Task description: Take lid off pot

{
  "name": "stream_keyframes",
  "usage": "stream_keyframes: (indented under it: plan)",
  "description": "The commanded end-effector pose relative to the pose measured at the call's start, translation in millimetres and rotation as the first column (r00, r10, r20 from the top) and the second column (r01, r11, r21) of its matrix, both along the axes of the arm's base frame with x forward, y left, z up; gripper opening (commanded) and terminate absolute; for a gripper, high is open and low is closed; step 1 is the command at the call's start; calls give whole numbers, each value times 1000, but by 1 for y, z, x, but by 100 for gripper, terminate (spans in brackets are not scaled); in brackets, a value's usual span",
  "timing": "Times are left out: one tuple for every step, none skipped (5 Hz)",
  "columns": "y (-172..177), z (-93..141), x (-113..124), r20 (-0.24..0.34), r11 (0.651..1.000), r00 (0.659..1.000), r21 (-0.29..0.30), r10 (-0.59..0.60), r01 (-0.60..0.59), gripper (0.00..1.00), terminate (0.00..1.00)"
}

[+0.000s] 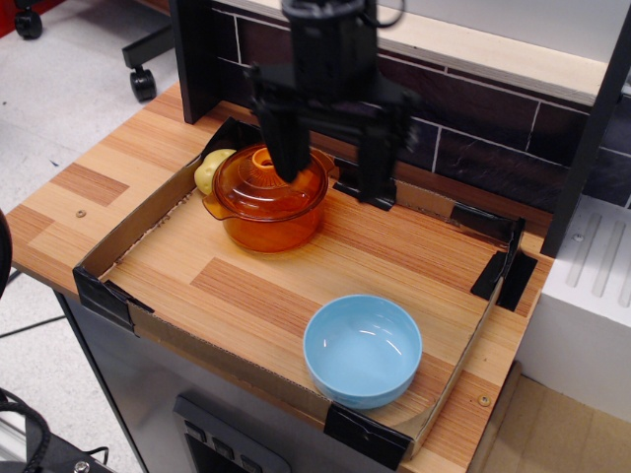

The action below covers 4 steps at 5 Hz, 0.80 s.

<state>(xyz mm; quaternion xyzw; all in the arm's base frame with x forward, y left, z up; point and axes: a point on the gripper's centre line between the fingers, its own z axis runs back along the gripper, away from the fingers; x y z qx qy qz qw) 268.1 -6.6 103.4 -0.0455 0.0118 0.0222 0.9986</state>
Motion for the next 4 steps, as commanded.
stream_keyframes:
  plan:
    - [33, 5, 14, 99, 999, 995, 34, -2, -1, 100, 0]
    - [49, 8, 22, 130, 999, 991, 42, 9, -15, 100, 0]
    - [60, 4, 30, 147, 997, 988, 64, 37, -46, 100, 0]
    - [67, -5, 40, 138, 995, 989, 75, 49, -60, 100, 0]
